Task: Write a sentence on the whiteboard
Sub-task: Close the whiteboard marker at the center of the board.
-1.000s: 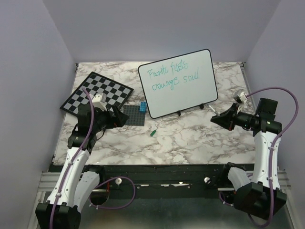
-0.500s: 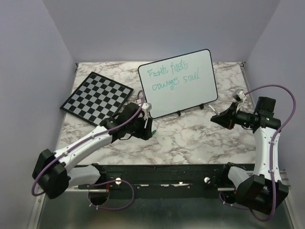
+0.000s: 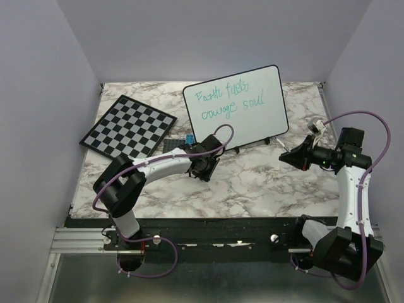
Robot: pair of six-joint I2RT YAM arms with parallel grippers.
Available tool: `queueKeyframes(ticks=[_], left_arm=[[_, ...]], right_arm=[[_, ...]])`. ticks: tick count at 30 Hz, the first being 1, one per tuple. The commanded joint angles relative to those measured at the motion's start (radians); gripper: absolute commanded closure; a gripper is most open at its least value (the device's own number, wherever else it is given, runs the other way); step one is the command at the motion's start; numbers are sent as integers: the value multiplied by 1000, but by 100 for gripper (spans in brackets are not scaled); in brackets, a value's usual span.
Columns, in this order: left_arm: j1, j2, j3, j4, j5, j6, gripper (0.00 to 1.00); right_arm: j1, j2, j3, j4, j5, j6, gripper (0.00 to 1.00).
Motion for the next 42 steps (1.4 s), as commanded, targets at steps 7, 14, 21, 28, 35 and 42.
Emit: queueKeyframes(ticks=[7, 14, 21, 28, 35, 42], left_arm=[[-21, 115, 123, -94, -146, 65, 66], [-21, 175, 143, -108, -140, 93, 72], [-21, 210, 95, -95, -46, 121, 93], [-47, 165, 9, 9, 59, 236, 96], [-127, 112, 25, 90, 113, 395, 96], [-147, 87, -21, 141, 199, 593, 98]], right_arm=[[-5, 21, 10, -10, 5, -33, 99], [-5, 24, 10, -10, 9, -34, 99], [-5, 30, 7, -26, 10, -45, 99], [-4, 158, 83, -182, 61, -206, 99], [15, 367, 185, -358, 179, -315, 99], [73, 571, 248, -383, 288, -315, 100]])
